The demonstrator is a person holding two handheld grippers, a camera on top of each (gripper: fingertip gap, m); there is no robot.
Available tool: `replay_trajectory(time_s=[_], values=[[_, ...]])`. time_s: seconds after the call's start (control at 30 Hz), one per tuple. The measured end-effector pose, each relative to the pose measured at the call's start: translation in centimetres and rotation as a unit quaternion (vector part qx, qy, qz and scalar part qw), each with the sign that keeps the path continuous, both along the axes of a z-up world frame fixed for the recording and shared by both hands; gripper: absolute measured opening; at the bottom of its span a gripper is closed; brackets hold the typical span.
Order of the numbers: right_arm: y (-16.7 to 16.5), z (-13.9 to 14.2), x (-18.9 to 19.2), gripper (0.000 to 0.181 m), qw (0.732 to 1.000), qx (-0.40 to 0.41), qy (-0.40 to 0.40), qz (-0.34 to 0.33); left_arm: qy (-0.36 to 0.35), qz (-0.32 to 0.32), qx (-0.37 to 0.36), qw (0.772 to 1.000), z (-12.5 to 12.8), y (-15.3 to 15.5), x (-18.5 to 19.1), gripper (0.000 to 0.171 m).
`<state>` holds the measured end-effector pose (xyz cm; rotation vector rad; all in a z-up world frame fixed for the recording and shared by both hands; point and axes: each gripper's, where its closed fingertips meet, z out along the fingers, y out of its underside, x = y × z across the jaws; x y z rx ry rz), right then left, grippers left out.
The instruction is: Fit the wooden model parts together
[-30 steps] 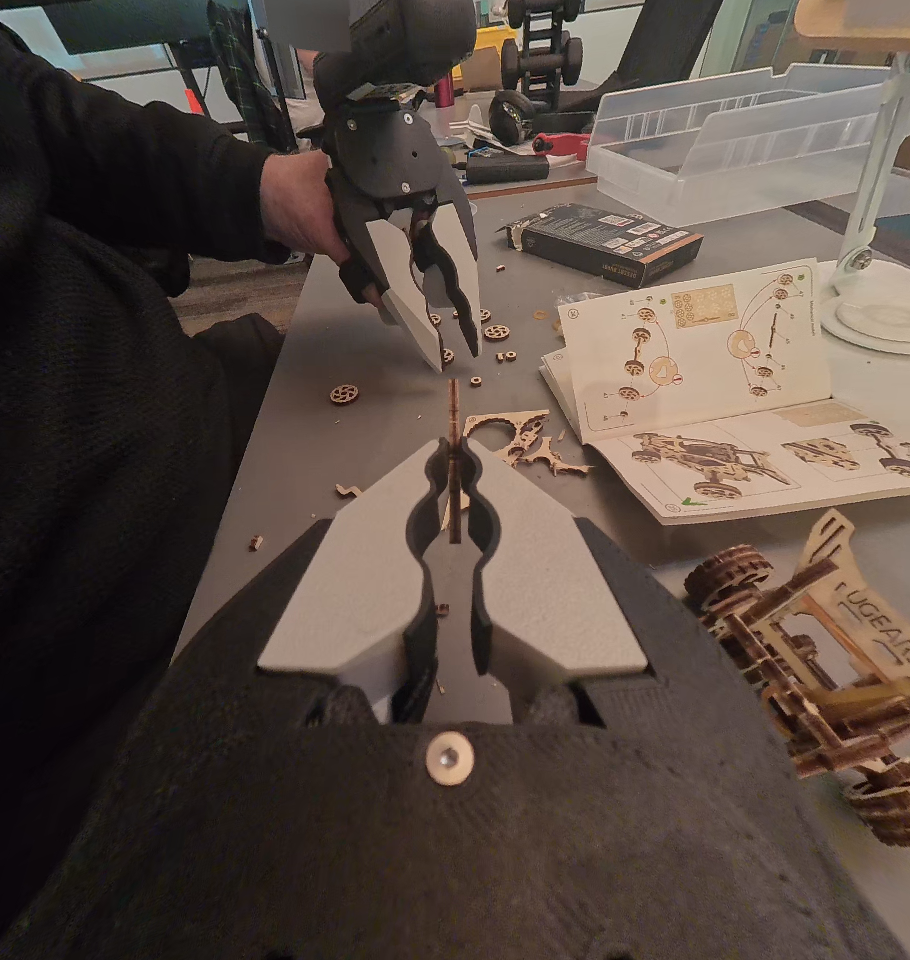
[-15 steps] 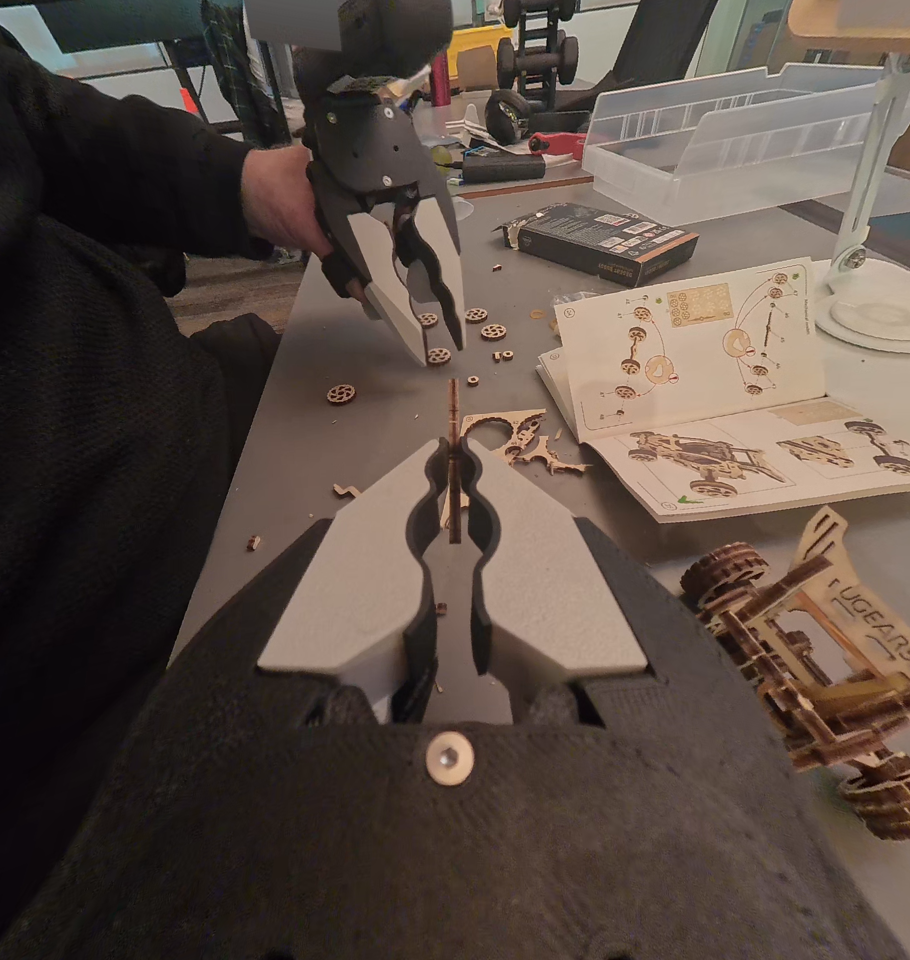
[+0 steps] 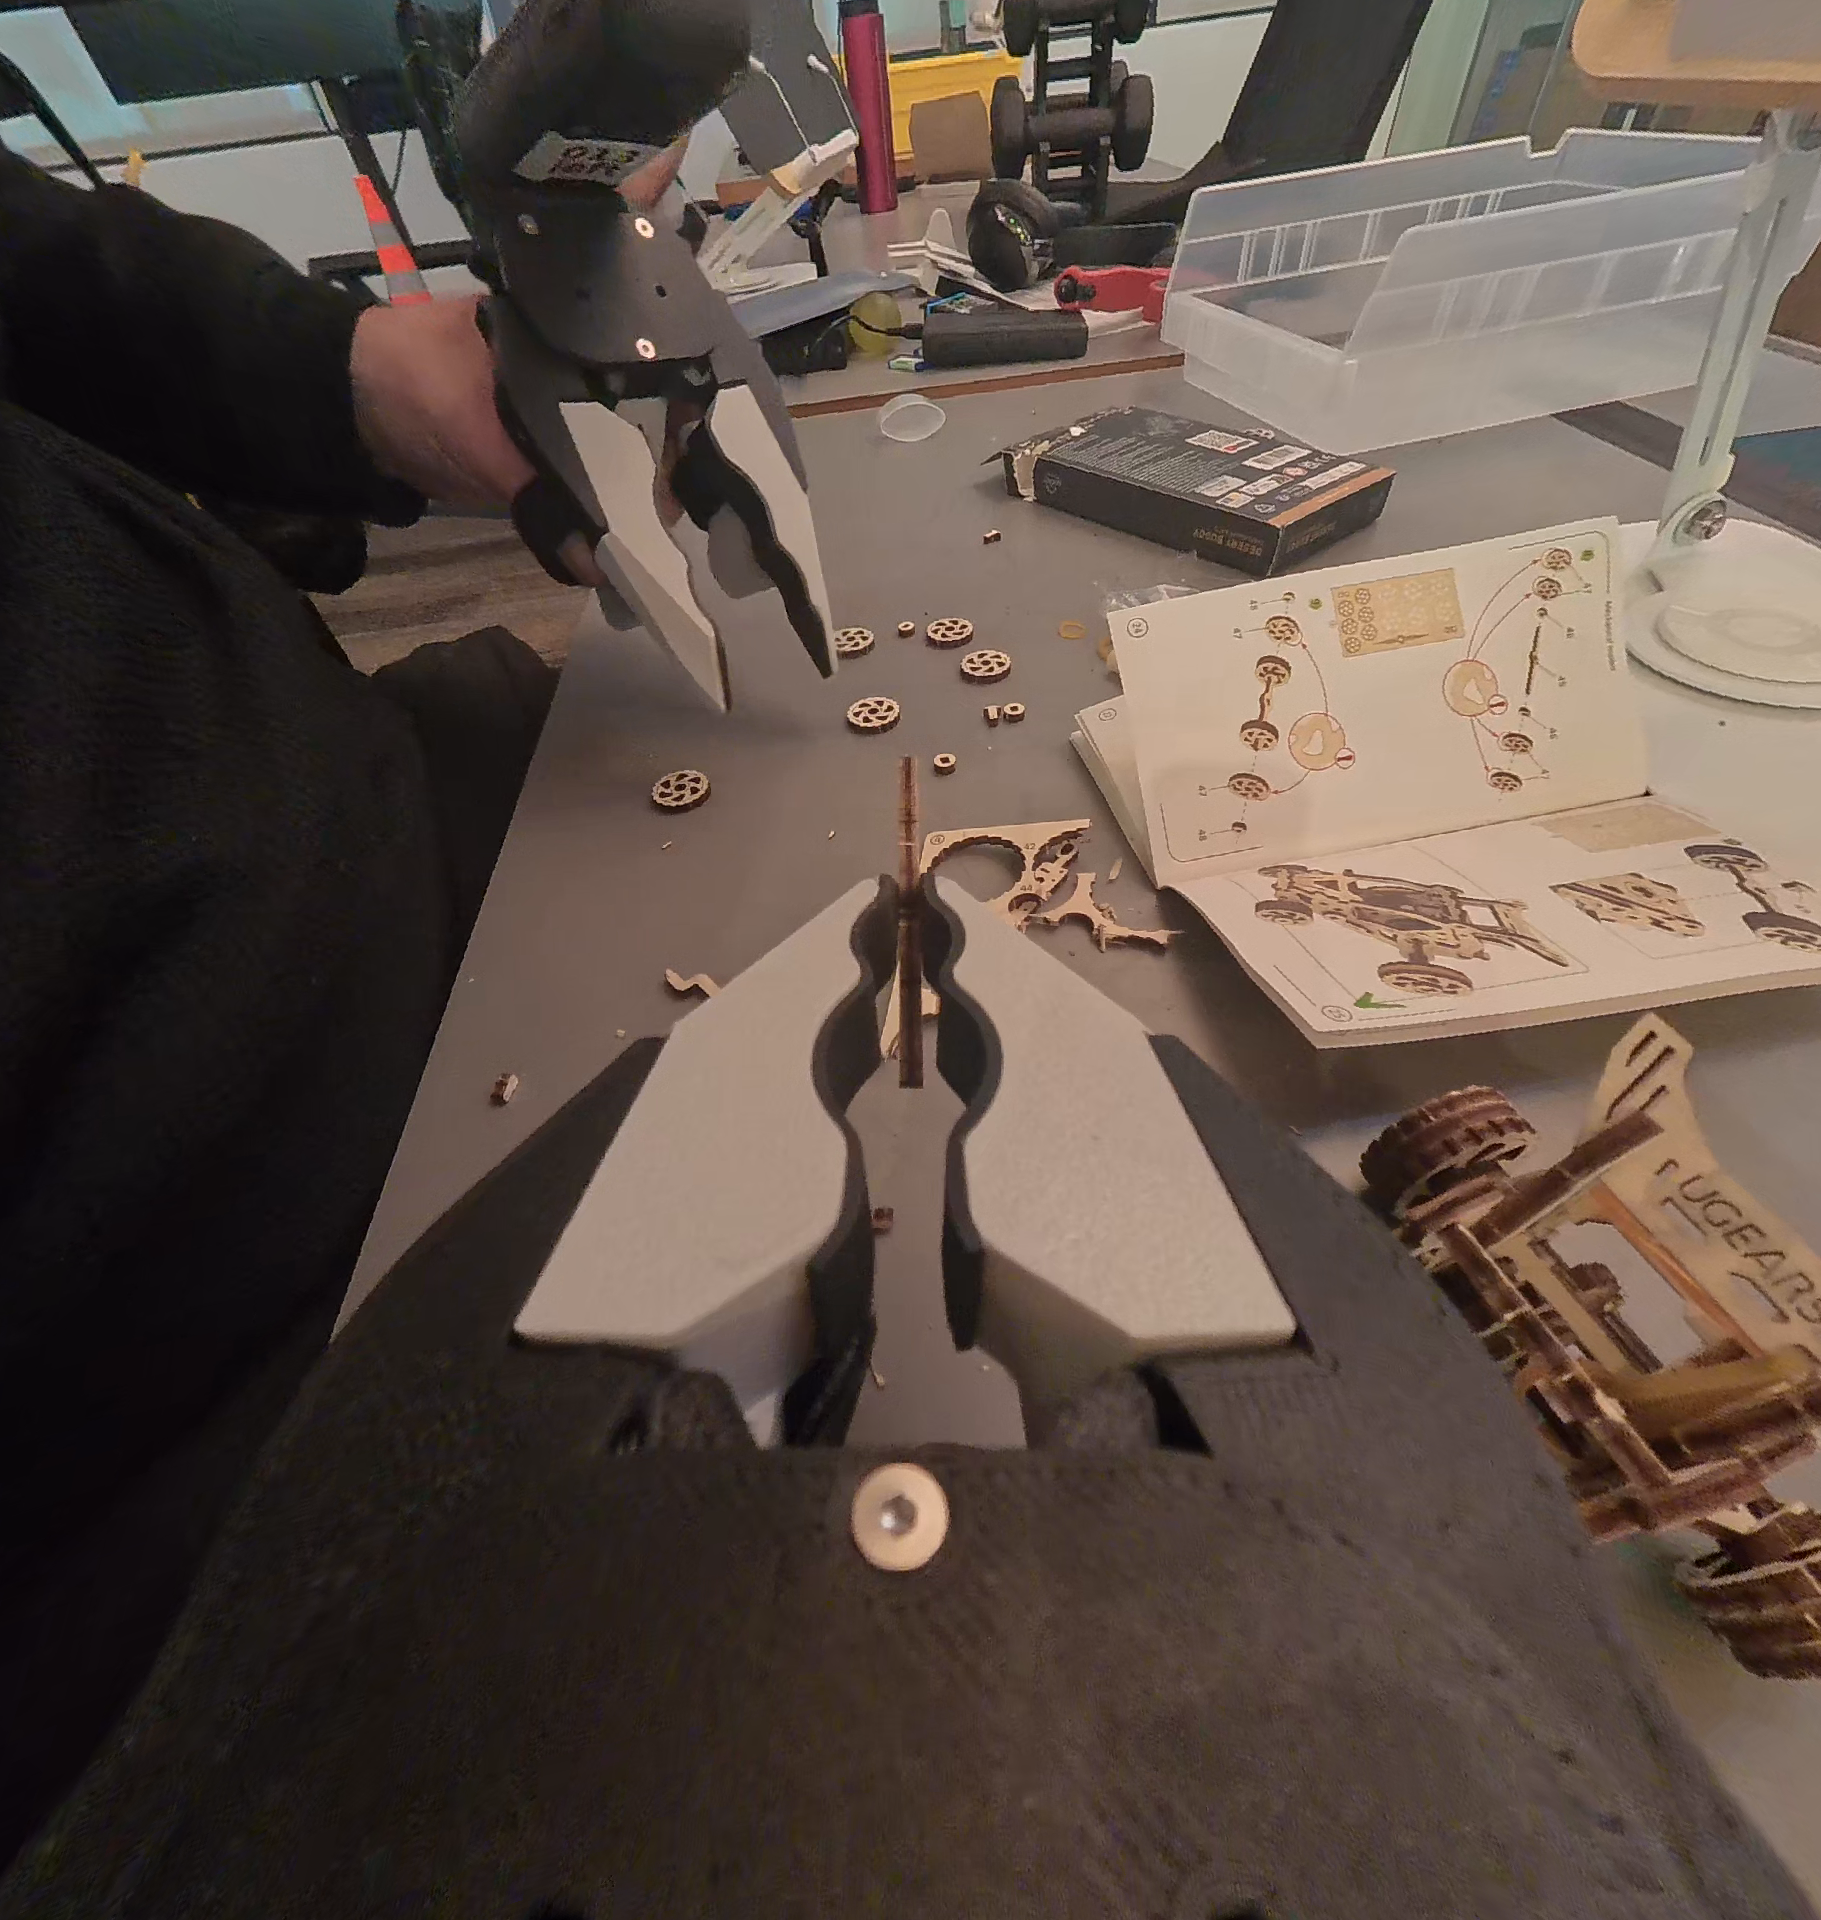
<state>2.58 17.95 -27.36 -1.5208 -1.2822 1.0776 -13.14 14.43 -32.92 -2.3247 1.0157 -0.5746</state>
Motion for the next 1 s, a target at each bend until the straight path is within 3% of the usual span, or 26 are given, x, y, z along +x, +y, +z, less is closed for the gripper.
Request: replay_trajectory(time_s=[0.23,0.4,0.53,0.63,1.0], values=[[-0.1,0.0,-0.1,0.001,1.0,0.001,-0.001,0.003,0.001,-0.002,0.003,1.0,-0.5,-2.5,1.1,0.048],[0.0,0.0,0.0,0.001,1.0,0.001,-0.001,-0.001,0.065,-0.023,0.007,0.998,-2.3,-3.9,0.8,0.046],[0.0,0.0,0.0,0.001,1.0,0.003,-0.002,-0.002,0.045,-0.011,0.012,0.999,-2.2,-3.6,1.5,0.036],[0.1,-0.1,0.0,0.001,1.0,0.002,-0.002,-0.003,0.052,-0.018,0.024,0.998,-2.3,-3.6,1.8,0.019],[0.1,0.0,0.0,0.001,1.0,0.002,-0.001,-0.003,0.009,0.0,0.023,1.0,-1.8,-2.7,2.6,0.018]])
